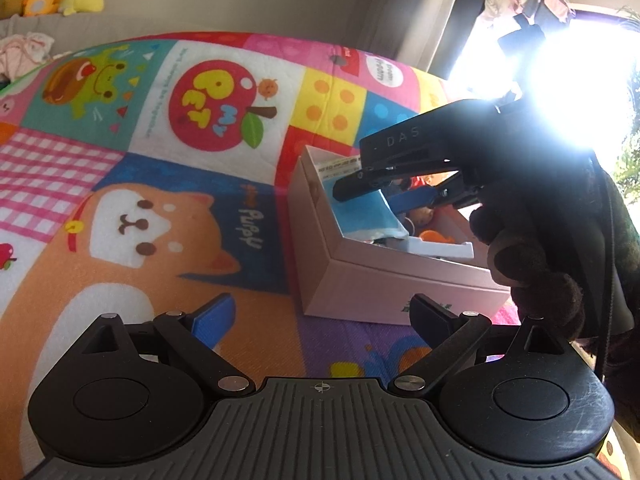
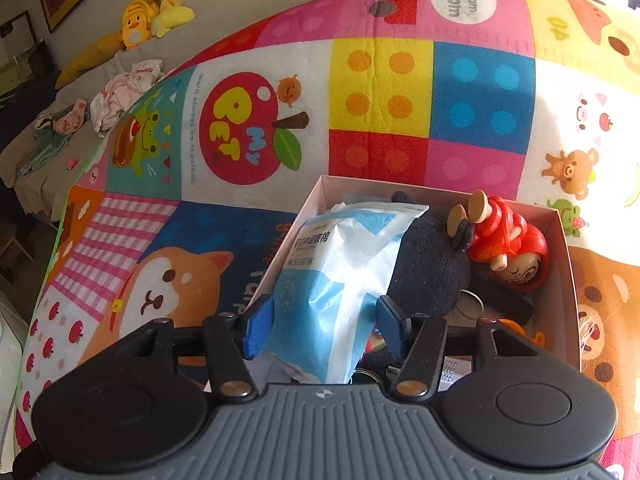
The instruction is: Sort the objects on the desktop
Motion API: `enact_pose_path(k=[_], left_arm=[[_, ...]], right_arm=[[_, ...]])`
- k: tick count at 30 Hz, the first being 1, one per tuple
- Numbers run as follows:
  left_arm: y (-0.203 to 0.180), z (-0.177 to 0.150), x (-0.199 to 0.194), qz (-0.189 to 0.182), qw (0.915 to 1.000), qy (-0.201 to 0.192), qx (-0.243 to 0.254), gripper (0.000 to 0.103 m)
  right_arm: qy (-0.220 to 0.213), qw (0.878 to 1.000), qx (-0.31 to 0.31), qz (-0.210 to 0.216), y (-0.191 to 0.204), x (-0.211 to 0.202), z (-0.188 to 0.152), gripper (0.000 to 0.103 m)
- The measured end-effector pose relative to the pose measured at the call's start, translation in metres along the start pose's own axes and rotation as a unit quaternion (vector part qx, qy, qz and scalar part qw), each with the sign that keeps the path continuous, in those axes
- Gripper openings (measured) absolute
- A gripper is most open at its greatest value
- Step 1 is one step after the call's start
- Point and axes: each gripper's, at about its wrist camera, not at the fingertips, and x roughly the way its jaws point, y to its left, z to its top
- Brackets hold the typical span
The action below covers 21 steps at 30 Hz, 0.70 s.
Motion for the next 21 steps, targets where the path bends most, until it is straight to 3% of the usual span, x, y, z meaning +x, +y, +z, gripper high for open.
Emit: enact_pose_path(k=[6,7,9,18,21], left_arm=[[-0.003,0.000,0.000,-0.002,1.0000,0.000,0.004,0.099],[-0.003,-0.001,0.001,-0.001,1.0000,0.001,0.006,0.099],[-0.003,-0.001,0.001,0.001,1.0000,0.001,0.006,0.099],[0.001,0.000,0.001,0.004,1.0000,0.000,0.002,0.100],[-0.002,-0.001,0.001,0.007,0.9999,0.000,0.011,0.101]], right_arm=[[-0.051,0.996,0.030,-0.064,-0.015,-0.008,0.023,0.056],[-0.047,0.995,0.039,-0.075,-0.017,0.000,0.027,0.048],[-0.031,0.995,0.051,-0.080,-0.020,0.015,0.030,0.044],[0.037,0.994,0.031,-0.095,-0.024,0.028,0.020,0.047],[0.020,0.994,0.028,-0.104,-0.033,0.014,0.009,0.053]])
